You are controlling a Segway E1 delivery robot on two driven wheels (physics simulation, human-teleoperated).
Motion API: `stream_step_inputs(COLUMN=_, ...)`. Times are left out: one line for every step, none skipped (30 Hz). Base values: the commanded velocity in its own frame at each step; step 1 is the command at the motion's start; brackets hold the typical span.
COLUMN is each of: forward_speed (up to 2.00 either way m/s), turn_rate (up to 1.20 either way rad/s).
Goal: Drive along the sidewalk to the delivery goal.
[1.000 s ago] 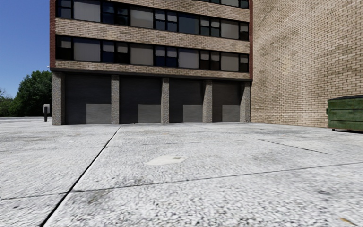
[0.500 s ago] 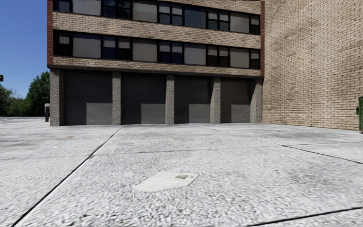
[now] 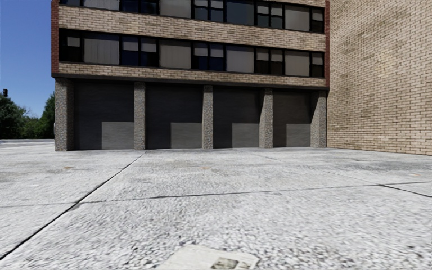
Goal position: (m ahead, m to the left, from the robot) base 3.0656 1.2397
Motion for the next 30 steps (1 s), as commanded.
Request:
stream_step_inputs(forward_speed=1.90, turn_rate=0.00)
stream_step_inputs(forward_speed=1.90, turn_rate=0.14)
stream_step_inputs(forward_speed=1.90, turn_rate=0.30)
stream_step_inputs(forward_speed=1.90, turn_rate=0.35)
stream_step_inputs(forward_speed=1.90, turn_rate=0.35)
stream_step_inputs(forward_speed=1.90, turn_rate=0.36)
stream_step_inputs(forward_speed=1.90, turn_rate=0.13)
stream_step_inputs(forward_speed=1.90, turn_rate=0.02)
stream_step_inputs(forward_speed=1.90, turn_rate=0.00)
stream_step_inputs(forward_speed=1.90, turn_rate=0.00)
stream_step_inputs(forward_speed=1.90, turn_rate=0.00)
stream_step_inputs(forward_speed=1.90, turn_rate=0.00)
stream_step_inputs(forward_speed=1.90, turn_rate=0.00)
stream_step_inputs(forward_speed=1.90, turn_rate=0.00)
stream_step_inputs(forward_speed=1.90, turn_rate=0.00)
stream_step_inputs(forward_speed=1.90, turn_rate=0.00)
stream_step_inputs(forward_speed=1.90, turn_rate=0.00)
stream_step_inputs(forward_speed=1.90, turn_rate=0.05)
stream_step_inputs(forward_speed=1.90, turn_rate=0.05)
stream_step_inputs(forward_speed=1.87, turn_rate=0.00)
stream_step_inputs(forward_speed=1.73, turn_rate=0.00)
stream_step_inputs(forward_speed=1.73, turn_rate=0.00)
stream_step_inputs(forward_speed=1.53, turn_rate=0.00)
stream_step_inputs(forward_speed=1.33, turn_rate=0.00)
stream_step_inputs(forward_speed=1.09, turn_rate=0.00)
stream_step_inputs(forward_speed=0.82, turn_rate=0.00)
stream_step_inputs(forward_speed=0.82, turn_rate=0.00)
stream_step_inputs(forward_speed=0.42, turn_rate=0.00)
stream_step_inputs(forward_speed=0.00, turn_rate=0.00)
stream_step_inputs(forward_speed=0.00, turn_rate=0.00)
